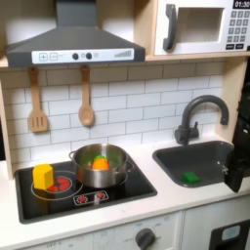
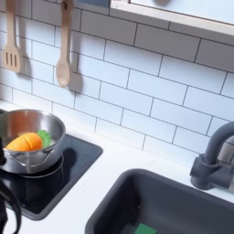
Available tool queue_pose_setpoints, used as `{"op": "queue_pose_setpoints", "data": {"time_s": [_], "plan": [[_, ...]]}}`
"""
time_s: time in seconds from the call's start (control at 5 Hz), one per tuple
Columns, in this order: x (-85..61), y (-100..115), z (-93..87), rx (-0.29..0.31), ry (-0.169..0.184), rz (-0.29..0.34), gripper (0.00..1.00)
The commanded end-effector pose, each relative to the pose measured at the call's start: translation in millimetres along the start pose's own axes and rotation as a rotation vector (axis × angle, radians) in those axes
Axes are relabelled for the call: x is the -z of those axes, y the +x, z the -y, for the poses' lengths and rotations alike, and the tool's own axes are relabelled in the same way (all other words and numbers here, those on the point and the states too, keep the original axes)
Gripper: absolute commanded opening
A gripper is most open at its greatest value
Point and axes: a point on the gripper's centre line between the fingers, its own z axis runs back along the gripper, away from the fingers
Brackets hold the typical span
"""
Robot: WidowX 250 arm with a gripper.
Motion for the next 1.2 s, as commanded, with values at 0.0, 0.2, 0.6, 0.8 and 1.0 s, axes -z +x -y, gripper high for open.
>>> {"op": "queue_pose_setpoints", "data": {"time_s": [0.0,0.2,0.6,0.8,1.0], "plan": [[0.0,0,0.0,0.000,0.000,0.002,1.00],[-5.6,27,-17.0,-0.087,0.000,0.058,1.00],[-0.9,64,-42.6,-0.194,-0.013,0.073,1.00],[4.8,81,-57.9,-0.249,-0.005,0.074,1.00],[10.4,94,-72.0,-0.291,-0.002,0.072,1.00]]}}
